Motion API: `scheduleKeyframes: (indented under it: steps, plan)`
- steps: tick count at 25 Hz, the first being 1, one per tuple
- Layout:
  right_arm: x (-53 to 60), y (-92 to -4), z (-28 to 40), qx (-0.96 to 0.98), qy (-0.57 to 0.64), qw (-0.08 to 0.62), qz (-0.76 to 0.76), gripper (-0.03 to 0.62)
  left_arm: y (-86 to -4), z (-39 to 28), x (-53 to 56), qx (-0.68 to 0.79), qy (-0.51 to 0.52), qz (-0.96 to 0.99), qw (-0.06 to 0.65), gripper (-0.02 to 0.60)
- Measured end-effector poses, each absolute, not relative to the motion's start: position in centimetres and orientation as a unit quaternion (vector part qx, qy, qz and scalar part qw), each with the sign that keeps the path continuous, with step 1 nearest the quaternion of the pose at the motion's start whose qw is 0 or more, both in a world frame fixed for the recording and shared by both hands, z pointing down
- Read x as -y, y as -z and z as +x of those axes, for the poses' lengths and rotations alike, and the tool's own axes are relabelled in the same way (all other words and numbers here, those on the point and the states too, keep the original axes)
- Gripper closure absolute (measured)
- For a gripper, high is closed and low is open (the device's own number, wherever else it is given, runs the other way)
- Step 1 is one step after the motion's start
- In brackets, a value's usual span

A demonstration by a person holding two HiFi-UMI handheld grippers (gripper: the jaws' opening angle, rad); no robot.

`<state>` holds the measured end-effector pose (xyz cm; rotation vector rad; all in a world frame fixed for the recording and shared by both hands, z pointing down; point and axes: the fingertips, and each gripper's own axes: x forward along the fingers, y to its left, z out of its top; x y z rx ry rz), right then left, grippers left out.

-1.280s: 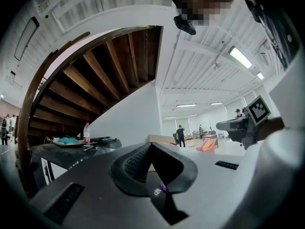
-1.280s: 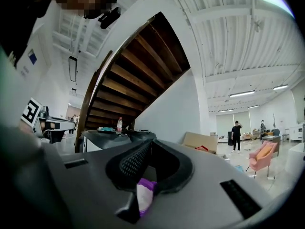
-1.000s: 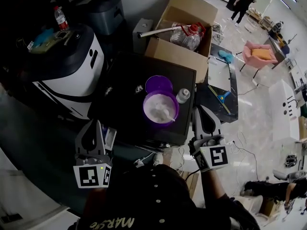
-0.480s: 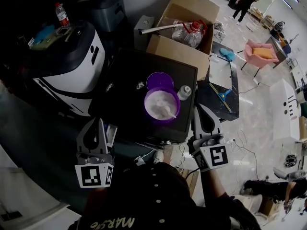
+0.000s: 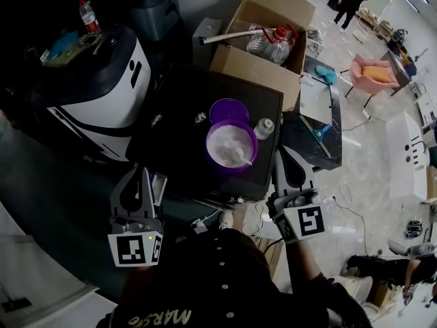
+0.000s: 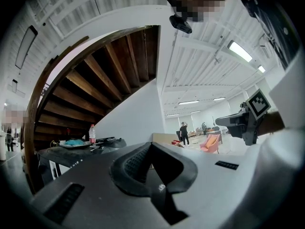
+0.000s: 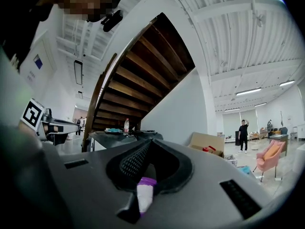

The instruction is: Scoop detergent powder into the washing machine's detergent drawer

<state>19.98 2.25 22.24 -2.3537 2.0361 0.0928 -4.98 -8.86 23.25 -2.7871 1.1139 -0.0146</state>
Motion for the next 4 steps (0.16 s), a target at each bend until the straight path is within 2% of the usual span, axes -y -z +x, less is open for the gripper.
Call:
scheduleKeyframes:
  steps: [4]
  plan:
    - [-2.02, -22.33, 20.14, -0.654, -0.032, 0.014, -0.756, 0.566, -23.80, -4.37, 8.90, -0.361, 0.007, -0.931, 0.060, 0.569]
